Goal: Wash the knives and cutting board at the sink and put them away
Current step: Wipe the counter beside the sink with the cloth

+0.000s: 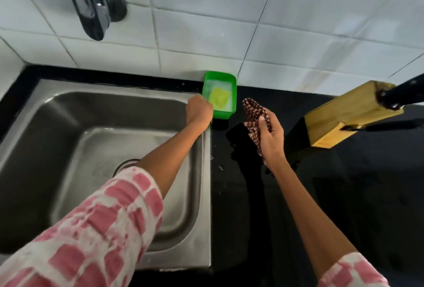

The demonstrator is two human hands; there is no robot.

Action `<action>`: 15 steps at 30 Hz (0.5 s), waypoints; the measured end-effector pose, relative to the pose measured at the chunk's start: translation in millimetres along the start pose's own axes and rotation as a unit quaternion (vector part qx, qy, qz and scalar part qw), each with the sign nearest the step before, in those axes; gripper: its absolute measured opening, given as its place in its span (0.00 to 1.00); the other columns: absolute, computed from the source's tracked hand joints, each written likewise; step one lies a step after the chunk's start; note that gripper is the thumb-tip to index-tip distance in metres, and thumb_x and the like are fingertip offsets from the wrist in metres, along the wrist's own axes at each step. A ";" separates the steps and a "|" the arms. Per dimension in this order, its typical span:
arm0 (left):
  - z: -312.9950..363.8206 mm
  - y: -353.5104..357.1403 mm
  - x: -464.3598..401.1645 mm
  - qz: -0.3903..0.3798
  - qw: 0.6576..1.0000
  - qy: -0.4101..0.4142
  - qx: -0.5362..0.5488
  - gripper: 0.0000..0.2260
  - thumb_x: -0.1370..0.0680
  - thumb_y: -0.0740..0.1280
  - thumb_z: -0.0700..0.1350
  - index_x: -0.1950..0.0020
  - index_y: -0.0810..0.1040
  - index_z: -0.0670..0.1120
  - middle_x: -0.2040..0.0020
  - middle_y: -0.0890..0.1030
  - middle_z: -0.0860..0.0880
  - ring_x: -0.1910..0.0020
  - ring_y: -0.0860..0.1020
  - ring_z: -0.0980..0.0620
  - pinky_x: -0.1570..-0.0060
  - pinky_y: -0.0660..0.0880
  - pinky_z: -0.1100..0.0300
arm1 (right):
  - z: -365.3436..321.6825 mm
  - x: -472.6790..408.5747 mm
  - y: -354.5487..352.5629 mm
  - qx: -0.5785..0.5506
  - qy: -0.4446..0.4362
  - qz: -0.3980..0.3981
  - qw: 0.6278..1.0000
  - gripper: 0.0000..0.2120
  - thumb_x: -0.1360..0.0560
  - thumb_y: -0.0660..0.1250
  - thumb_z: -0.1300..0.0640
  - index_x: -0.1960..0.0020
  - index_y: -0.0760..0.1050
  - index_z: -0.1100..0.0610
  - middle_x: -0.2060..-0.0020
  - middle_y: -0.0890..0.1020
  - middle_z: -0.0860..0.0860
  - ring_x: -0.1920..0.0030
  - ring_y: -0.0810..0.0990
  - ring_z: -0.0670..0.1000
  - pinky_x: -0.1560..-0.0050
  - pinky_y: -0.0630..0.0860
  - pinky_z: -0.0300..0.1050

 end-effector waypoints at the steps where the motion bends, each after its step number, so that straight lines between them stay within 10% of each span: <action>1: -1.6 -2.1 -0.6 0.016 1.000 0.005 0.003 0.09 0.24 0.56 0.36 0.54 0.74 0.33 0.47 0.78 0.34 0.53 0.81 0.35 0.55 0.79 0.44 | 4.6 -2.5 0.4 0.027 -0.002 -0.004 1.000 0.13 0.23 0.60 0.51 0.40 0.74 0.51 0.44 0.79 0.57 0.45 0.79 0.60 0.42 0.75 0.62; 5: -5.3 -13.8 2.3 0.058 0.998 0.037 -0.011 0.11 0.24 0.54 0.37 0.60 0.74 0.35 0.57 0.80 0.33 0.60 0.81 0.36 0.58 0.79 0.44 | 10.6 3.5 11.8 0.256 -0.072 -0.014 0.964 0.18 0.25 0.60 0.48 0.36 0.73 0.46 0.44 0.78 0.55 0.41 0.75 0.60 0.37 0.69 0.62; 8: -5.1 -25.2 3.8 0.081 0.995 0.051 -0.029 0.12 0.24 0.54 0.38 0.60 0.74 0.35 0.61 0.80 0.33 0.62 0.81 0.37 0.59 0.78 0.46 | 21.4 20.0 34.0 0.472 -0.011 -0.039 0.881 0.26 0.23 0.58 0.49 0.26 0.58 0.45 0.27 0.61 0.57 0.26 0.54 0.62 0.28 0.50 0.63; 15: 7.6 -45.4 -2.9 0.113 0.991 0.071 -0.021 0.11 0.24 0.55 0.38 0.65 0.69 0.39 0.62 0.80 0.32 0.62 0.80 0.35 0.59 0.77 0.44 | 15.2 -61.3 83.8 0.464 -0.073 -0.099 0.877 0.32 0.24 0.57 0.42 0.24 0.54 0.52 0.24 0.54 0.59 0.24 0.46 0.58 0.25 0.42 0.52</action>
Point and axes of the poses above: each hand's wrist, its own x-axis away from the middle knuckle, its own y-axis out of the palm, z = x × y, the point moved 4 cm from there along -x, towards the middle knuckle
